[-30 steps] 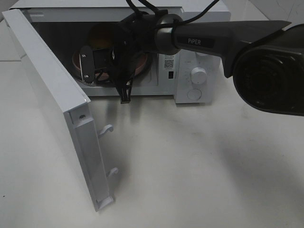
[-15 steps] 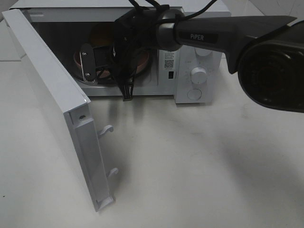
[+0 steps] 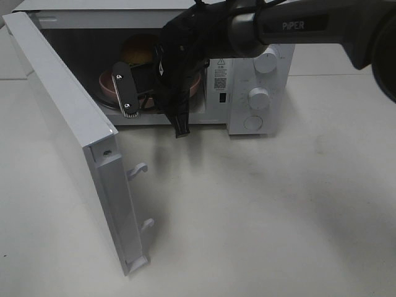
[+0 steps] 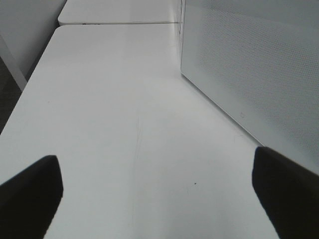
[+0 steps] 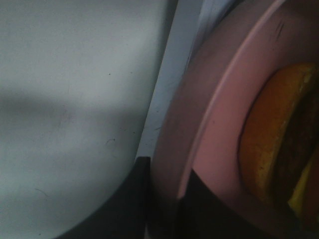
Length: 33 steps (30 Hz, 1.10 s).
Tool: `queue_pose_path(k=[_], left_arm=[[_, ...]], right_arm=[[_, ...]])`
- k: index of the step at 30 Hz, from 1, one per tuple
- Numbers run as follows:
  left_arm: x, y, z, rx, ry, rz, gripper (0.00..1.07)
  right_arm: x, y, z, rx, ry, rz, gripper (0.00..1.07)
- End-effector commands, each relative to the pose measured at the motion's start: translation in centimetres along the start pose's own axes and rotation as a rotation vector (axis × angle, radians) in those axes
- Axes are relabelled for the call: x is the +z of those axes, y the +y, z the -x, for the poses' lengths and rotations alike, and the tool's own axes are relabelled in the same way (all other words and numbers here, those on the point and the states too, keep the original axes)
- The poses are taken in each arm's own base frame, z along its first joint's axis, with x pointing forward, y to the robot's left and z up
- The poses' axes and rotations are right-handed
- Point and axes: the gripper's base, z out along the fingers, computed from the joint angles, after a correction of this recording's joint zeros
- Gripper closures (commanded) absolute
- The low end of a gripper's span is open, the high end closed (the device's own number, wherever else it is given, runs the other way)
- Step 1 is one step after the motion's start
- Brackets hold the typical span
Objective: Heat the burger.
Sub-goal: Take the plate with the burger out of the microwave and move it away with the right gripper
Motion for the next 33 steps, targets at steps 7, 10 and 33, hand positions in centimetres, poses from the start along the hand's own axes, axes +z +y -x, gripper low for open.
queue_pose_path(k=[7, 10, 33], left_arm=[[-0.2, 0.0, -0.2, 0.002, -0.02, 0.003, 0.09], [-0.2, 0.0, -0.2, 0.003, -0.02, 0.003, 0.09], [-0.2, 0.0, -0.2, 0.003, -0.02, 0.003, 0.09]], right_arm=[[-2.7, 0.5, -0.6, -0.127, -0.077, -0.128, 1.07], [-3.3, 1.1, -1.5, -0.151, -0.081, -0.129, 1.07], [-7.9, 5.2, -3.2, -0.211, -0.135, -0.109, 1.07]])
